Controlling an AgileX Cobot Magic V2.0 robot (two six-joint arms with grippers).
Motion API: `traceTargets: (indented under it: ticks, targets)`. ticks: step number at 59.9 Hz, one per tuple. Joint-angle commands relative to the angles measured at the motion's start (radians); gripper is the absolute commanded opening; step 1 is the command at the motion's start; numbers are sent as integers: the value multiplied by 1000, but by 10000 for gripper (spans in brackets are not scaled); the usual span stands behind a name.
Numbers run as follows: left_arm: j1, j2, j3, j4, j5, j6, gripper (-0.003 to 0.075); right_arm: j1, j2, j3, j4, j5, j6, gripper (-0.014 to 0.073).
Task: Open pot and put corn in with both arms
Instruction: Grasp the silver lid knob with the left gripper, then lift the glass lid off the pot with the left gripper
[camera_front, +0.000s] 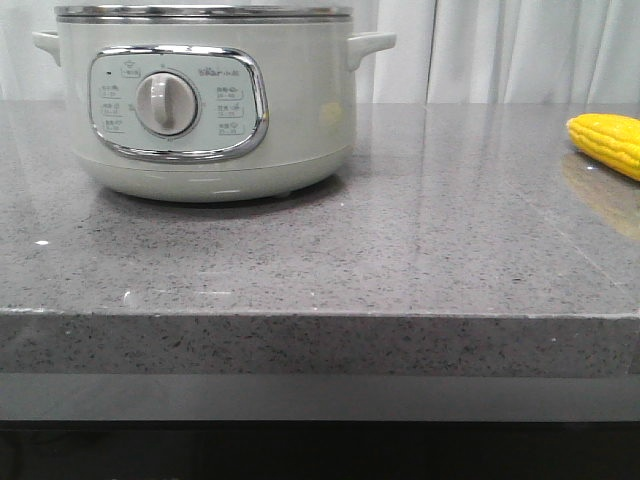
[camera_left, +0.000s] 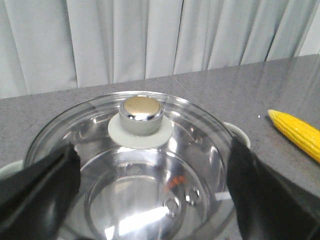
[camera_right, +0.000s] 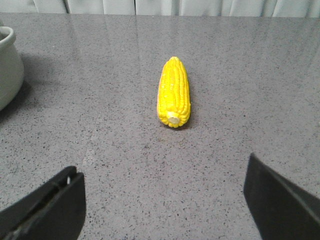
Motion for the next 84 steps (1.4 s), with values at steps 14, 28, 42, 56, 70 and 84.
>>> traceTargets:
  ticks: [14,28,42,56,70,84]
  targets:
    - [7,249,-305,-81,-71,-2,585,0,13,-26,1,-73,-9,654]
    - [15,380,-437,-98,-28,4,585,0,13,-26,1,-73,-9,654]
    - [41,446,-451,-77,-28,4,585,0,13,-26,2,-73,-9,654]
    - [28,469,-451,-77,-20,4,585,0,13,-26,1,-72,-9,654]
    - [24,472,-451,-77,-6,4,468,0,13,-26,1,-72,-9,654]
    - [24,485,-451,-77,60,4,355,0,13,-26,1,-72,-9,654]
